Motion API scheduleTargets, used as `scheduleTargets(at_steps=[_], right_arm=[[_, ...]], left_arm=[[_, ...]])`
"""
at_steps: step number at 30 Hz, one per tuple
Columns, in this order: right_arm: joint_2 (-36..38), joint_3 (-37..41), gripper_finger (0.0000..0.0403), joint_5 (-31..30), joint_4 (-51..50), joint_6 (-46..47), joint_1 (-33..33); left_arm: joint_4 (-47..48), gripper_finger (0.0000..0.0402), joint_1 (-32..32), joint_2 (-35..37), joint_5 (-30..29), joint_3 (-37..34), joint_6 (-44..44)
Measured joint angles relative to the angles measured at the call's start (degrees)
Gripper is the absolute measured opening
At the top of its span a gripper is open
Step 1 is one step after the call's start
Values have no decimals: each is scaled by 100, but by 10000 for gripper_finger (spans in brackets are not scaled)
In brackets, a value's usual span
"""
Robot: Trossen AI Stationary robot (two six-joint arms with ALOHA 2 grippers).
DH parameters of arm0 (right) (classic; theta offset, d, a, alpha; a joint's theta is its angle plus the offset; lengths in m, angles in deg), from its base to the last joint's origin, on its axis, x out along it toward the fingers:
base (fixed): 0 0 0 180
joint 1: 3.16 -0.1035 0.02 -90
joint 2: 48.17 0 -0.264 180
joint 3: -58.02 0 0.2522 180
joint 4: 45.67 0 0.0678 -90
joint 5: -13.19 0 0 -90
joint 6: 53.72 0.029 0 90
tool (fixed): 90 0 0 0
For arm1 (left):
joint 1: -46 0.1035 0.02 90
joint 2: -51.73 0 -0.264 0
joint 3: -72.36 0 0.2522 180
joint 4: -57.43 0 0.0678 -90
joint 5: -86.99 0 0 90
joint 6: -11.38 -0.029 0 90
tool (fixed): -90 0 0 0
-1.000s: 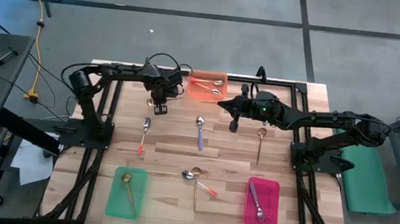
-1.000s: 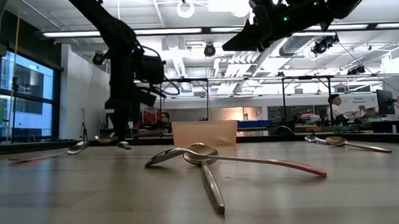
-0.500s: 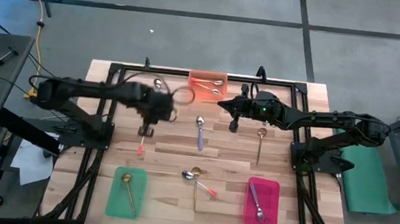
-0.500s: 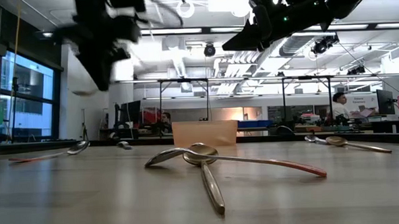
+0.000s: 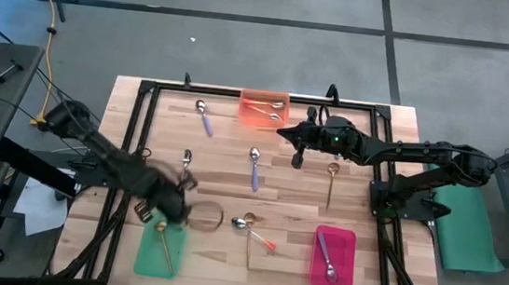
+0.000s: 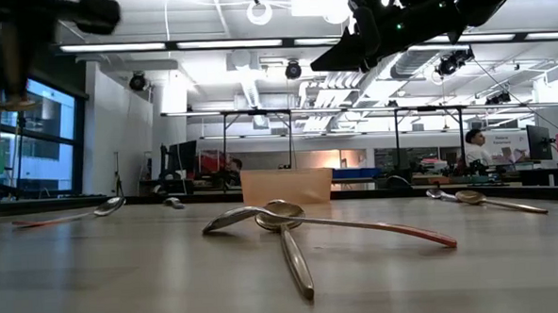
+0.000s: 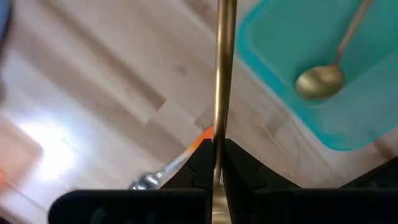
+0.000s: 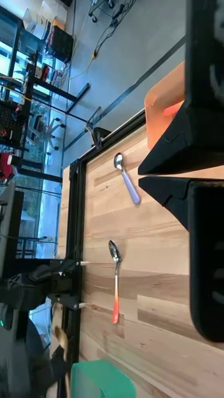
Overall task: Sort silverware by color (type)
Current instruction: Put the golden spoon into the green bin
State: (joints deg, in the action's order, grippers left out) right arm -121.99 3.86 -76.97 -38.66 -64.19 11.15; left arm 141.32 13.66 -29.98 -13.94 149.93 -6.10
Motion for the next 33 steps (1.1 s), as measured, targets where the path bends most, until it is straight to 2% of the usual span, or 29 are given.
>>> scheduleTargets(at_steps=[6,13,18,22,33], right_arm=[[0,0,0,0,6,144,0],[0,0,0,-1,-11,146,0],[0,0,0,0,-13,146,0],[0,0,0,-2,-11,115,0],[0,0,0,-2,4,100,0]], left_arm=[[46,6,-1075,-625,-166,249,-410],[61,7,-1724,-1225,-118,835,-357],[67,7,-1802,-1529,451,909,161],[-137,7,-1831,-1659,470,870,179],[-646,7,-1726,-1652,779,165,241]])
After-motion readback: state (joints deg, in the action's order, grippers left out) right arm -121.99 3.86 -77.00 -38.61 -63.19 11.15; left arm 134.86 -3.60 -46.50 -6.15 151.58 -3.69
